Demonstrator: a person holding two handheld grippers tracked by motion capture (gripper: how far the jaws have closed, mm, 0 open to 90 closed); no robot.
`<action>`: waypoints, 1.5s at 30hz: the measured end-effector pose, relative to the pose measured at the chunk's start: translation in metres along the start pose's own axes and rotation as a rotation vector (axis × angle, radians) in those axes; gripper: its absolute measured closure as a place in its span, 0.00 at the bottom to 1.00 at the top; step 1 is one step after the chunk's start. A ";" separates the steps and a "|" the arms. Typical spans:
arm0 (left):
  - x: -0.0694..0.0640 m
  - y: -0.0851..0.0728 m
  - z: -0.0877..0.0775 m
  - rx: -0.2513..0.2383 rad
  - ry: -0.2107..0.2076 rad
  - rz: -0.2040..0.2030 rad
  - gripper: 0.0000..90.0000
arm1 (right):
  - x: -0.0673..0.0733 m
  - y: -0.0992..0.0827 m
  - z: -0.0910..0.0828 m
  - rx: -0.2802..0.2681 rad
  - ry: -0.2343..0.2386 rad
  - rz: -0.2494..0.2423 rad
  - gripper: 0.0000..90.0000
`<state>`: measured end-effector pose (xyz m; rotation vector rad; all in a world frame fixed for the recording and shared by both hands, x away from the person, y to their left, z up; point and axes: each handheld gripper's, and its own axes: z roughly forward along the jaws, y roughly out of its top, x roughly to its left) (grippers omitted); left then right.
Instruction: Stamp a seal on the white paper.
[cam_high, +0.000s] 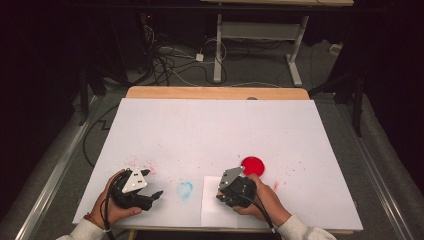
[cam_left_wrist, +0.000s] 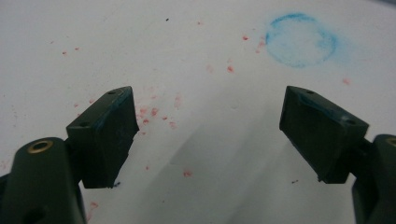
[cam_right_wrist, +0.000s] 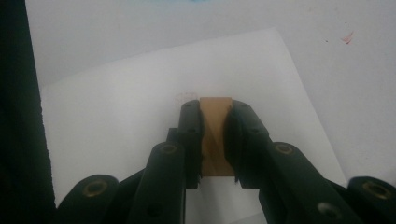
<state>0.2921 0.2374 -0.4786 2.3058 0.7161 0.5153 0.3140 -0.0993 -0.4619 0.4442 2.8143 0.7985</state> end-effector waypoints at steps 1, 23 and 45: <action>0.000 0.000 0.000 -0.001 0.000 -0.001 0.21 | 0.000 0.000 -0.002 -0.011 0.000 0.004 0.85; 0.003 -0.001 0.002 0.002 -0.007 -0.006 0.21 | -0.007 0.005 -0.044 -0.112 -0.048 0.006 0.85; 0.003 -0.002 0.004 0.001 -0.016 -0.007 0.21 | -0.021 -0.002 -0.063 -0.139 -0.104 0.020 0.85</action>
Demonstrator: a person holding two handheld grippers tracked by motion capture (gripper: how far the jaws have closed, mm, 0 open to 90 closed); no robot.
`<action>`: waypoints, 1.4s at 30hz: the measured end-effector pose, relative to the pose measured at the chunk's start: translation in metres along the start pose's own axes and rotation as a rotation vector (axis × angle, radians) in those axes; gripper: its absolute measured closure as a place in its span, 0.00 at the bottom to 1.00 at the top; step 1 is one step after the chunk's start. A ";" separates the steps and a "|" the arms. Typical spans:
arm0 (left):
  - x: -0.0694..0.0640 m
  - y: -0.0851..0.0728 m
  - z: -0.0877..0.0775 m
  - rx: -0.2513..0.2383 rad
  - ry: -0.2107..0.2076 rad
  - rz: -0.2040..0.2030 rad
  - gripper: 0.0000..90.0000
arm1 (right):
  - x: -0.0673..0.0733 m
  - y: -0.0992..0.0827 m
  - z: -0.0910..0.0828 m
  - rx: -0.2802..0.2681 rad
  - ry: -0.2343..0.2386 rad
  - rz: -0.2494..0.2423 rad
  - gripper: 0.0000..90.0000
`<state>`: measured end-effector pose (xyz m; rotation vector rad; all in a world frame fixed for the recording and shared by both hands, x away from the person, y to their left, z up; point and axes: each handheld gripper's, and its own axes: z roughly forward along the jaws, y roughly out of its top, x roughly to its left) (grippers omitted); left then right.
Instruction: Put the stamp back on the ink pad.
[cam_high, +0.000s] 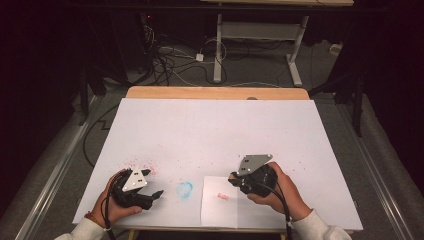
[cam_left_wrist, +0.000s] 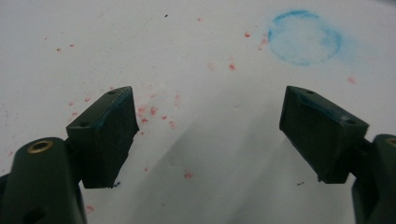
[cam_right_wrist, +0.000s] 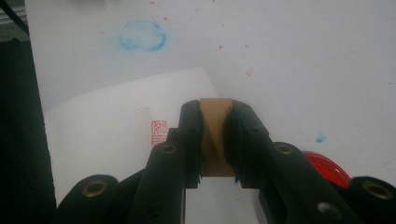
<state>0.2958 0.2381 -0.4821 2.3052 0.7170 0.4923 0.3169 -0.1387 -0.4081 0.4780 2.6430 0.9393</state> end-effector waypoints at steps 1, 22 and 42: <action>0.000 0.000 0.000 -0.001 0.001 0.001 0.21 | -0.001 0.000 -0.002 -0.004 -0.003 0.003 0.85; -0.004 0.003 0.000 -0.001 0.006 0.035 0.20 | -0.039 -0.019 -0.022 0.007 -0.155 0.122 0.85; -0.004 0.002 0.002 0.012 0.003 0.032 0.20 | -0.064 -0.036 0.018 0.131 -0.139 0.208 0.84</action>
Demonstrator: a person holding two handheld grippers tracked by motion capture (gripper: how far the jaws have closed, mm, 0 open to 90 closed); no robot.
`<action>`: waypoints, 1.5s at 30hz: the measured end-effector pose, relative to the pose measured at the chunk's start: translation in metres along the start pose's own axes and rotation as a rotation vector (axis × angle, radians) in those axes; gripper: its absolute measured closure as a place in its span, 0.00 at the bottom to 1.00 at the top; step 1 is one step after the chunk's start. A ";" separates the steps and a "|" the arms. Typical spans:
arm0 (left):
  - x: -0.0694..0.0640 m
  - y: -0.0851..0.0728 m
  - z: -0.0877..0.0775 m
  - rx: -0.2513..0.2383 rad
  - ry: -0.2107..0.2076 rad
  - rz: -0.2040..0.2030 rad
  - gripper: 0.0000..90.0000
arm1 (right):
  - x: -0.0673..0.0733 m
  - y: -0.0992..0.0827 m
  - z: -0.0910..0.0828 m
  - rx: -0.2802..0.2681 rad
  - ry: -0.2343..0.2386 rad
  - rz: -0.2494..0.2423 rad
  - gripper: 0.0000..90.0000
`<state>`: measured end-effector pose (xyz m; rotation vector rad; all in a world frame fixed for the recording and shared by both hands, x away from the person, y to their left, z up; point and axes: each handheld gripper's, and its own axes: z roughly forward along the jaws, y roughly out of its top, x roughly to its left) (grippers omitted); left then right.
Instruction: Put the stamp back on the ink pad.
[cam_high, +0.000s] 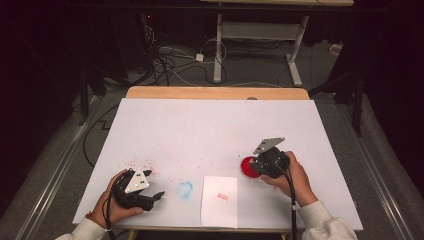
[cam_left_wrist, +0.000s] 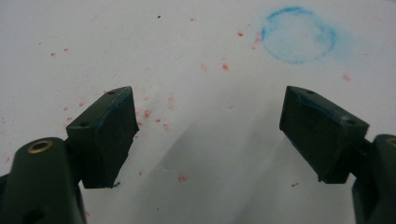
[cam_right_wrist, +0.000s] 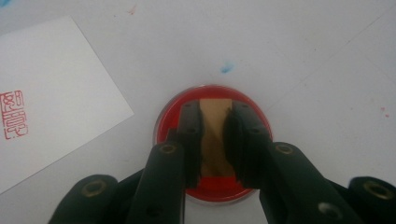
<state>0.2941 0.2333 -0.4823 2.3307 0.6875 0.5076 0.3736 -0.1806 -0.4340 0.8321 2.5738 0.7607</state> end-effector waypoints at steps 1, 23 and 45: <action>0.000 0.000 0.000 0.000 -0.001 -0.003 0.21 | 0.000 0.000 0.002 0.004 0.002 0.000 0.84; -0.001 0.000 0.001 0.010 -0.005 0.005 0.20 | -0.001 0.000 0.017 0.036 0.005 0.000 0.85; 0.000 0.000 0.001 0.008 -0.001 0.001 0.21 | 0.001 0.001 0.013 0.018 -0.002 0.000 0.78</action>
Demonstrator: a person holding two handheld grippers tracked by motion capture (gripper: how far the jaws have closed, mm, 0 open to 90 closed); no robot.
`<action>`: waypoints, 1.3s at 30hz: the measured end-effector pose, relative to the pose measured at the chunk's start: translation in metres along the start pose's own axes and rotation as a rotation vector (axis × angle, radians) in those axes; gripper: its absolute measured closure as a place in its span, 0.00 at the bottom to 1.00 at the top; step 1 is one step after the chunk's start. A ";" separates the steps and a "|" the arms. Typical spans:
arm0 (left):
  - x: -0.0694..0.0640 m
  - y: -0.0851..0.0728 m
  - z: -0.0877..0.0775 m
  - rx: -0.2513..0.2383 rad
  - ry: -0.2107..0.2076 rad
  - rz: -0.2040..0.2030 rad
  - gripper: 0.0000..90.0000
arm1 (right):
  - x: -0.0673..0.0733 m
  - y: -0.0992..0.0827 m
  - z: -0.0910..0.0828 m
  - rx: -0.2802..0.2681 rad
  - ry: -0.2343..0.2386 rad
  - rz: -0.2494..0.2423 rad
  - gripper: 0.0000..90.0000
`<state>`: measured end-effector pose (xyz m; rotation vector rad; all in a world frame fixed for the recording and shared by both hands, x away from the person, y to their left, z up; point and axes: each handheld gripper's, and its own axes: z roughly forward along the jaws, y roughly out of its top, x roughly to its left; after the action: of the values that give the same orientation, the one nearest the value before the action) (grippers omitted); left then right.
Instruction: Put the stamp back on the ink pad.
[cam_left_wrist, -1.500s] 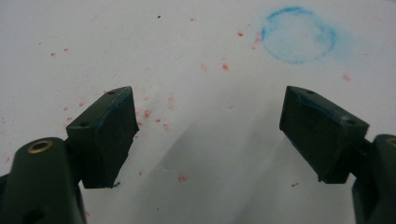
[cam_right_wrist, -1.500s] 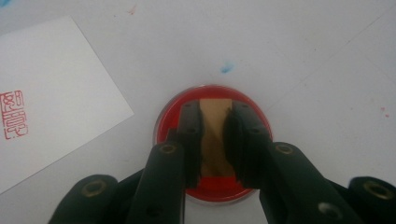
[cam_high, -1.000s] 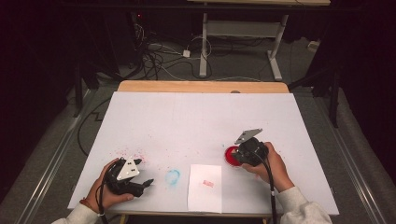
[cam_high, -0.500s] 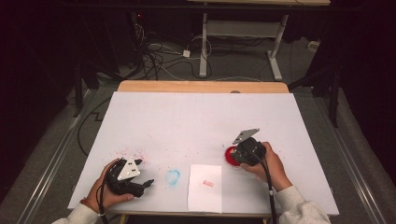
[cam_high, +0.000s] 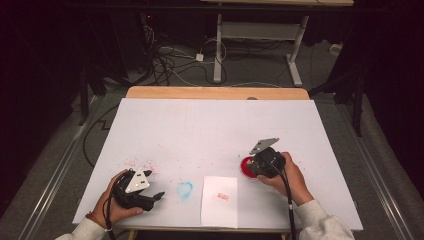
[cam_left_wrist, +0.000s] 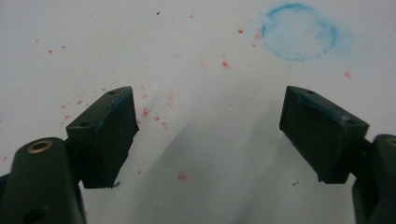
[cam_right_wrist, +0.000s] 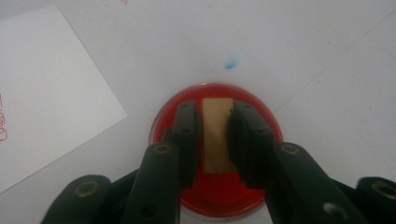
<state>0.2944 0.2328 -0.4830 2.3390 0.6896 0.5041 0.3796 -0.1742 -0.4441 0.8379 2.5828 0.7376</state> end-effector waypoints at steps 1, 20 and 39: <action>0.000 0.000 0.000 0.000 0.000 0.000 0.21 | 0.000 0.000 -0.001 -0.003 -0.001 0.000 0.77; 0.000 0.000 0.000 0.001 0.004 -0.001 0.21 | 0.005 0.005 -0.035 -0.242 -0.077 -0.015 0.56; 0.001 -0.001 -0.002 -0.003 0.008 -0.004 0.21 | 0.011 0.005 -0.052 -0.405 -0.205 0.024 0.26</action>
<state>0.2939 0.2344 -0.4820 2.3332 0.6964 0.5122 0.3505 -0.1835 -0.4003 0.7693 2.1435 1.0732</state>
